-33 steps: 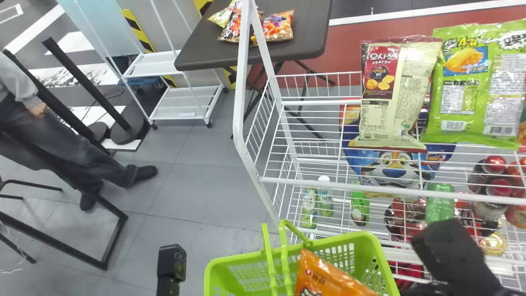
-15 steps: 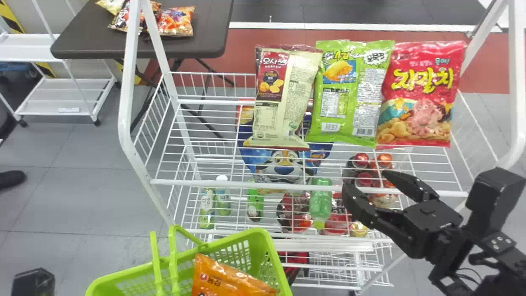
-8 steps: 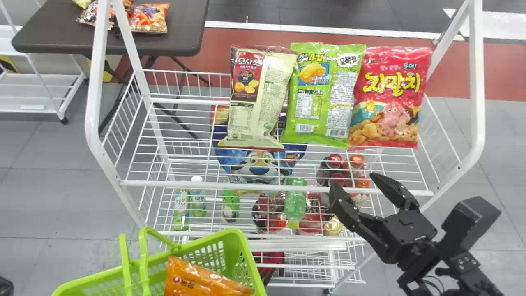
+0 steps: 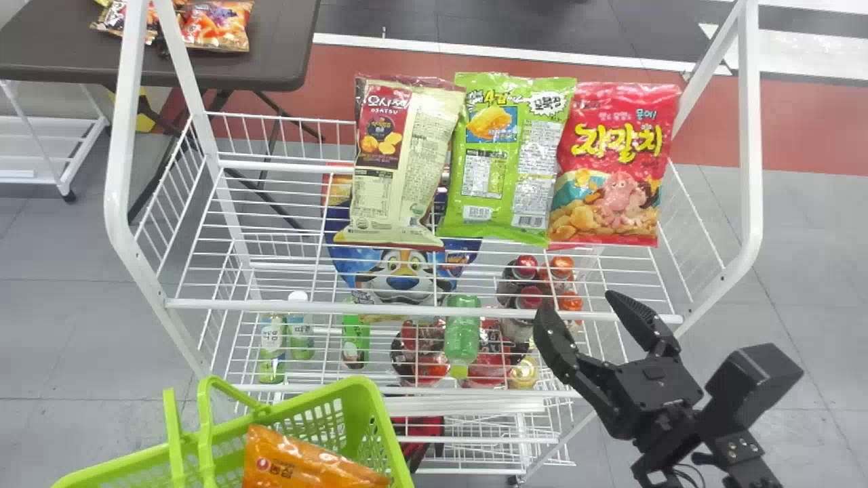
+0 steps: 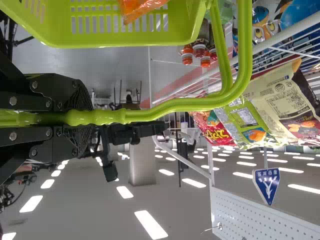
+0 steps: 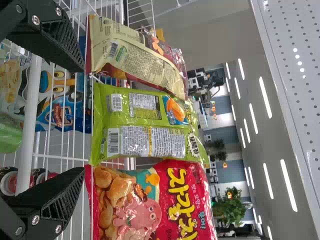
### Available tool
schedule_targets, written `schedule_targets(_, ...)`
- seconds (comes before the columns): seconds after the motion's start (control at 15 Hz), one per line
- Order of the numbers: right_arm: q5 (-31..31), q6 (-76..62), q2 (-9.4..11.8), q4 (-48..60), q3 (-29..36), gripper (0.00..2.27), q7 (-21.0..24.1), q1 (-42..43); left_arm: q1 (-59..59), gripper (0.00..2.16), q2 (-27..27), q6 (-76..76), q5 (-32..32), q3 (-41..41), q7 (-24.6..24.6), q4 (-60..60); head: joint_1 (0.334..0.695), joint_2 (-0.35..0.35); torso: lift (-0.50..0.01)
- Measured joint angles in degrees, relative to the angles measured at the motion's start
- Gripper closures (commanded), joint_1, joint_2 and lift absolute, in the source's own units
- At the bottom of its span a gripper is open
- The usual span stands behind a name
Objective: Hold basket handle with left hand then pick Gamjakkang with right hand and place into basket
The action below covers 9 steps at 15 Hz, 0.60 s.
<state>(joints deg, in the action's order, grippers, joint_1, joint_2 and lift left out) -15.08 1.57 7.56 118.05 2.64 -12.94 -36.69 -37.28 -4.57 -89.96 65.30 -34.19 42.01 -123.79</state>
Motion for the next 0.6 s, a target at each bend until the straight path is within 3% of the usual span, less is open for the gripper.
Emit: schedule_targets(0.6,0.1,-0.4,0.0,0.1,0.3,0.11,1.2,-0.5,0.0,2.15,-0.3,0.0,0.0,0.2,0.1,-0.2,0.695,-0.145,-0.018)
